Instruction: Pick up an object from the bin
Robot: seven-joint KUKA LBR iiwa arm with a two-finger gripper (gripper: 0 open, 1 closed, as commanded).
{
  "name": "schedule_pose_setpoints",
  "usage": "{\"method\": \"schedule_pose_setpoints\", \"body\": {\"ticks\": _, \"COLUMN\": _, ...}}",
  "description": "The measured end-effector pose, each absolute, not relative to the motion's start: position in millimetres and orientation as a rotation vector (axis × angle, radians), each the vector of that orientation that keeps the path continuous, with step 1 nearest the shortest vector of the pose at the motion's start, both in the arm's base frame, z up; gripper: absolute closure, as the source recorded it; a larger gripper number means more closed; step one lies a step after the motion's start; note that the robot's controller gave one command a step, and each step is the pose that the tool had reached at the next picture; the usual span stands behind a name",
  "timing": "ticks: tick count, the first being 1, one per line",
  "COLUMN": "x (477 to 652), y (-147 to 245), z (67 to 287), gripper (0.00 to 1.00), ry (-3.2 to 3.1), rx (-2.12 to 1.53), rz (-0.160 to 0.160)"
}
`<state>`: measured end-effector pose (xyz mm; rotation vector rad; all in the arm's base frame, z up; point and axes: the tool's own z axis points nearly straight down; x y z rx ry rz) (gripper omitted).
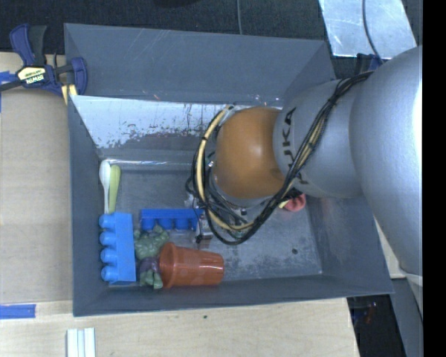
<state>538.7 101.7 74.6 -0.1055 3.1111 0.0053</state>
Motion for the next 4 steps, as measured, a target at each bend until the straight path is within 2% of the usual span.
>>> {"method": "schedule_pose_setpoints", "body": {"ticks": 1, "x": 542.3, "y": 108.6, "z": 76.8, "gripper": 0.00, "ry": 3.090, "rx": -0.128, "rz": 0.009}}
{"method": "schedule_pose_setpoints", "body": {"ticks": 2, "x": 542.1, "y": 109.6, "z": 76.8, "gripper": 0.00, "ry": 3.090, "rx": -0.133, "rz": 0.007}}
{"method": "schedule_pose_setpoints", "body": {"ticks": 3, "x": 589.2, "y": 135.1, "z": 70.4, "gripper": 1.00, "ry": 3.077, "rx": -0.265, "rz": 0.006}}
{"method": "schedule_pose_setpoints", "body": {"ticks": 4, "x": 589.3, "y": 135.1, "z": 70.4, "gripper": 1.00, "ry": 3.077, "rx": -0.264, "rz": 0.005}}
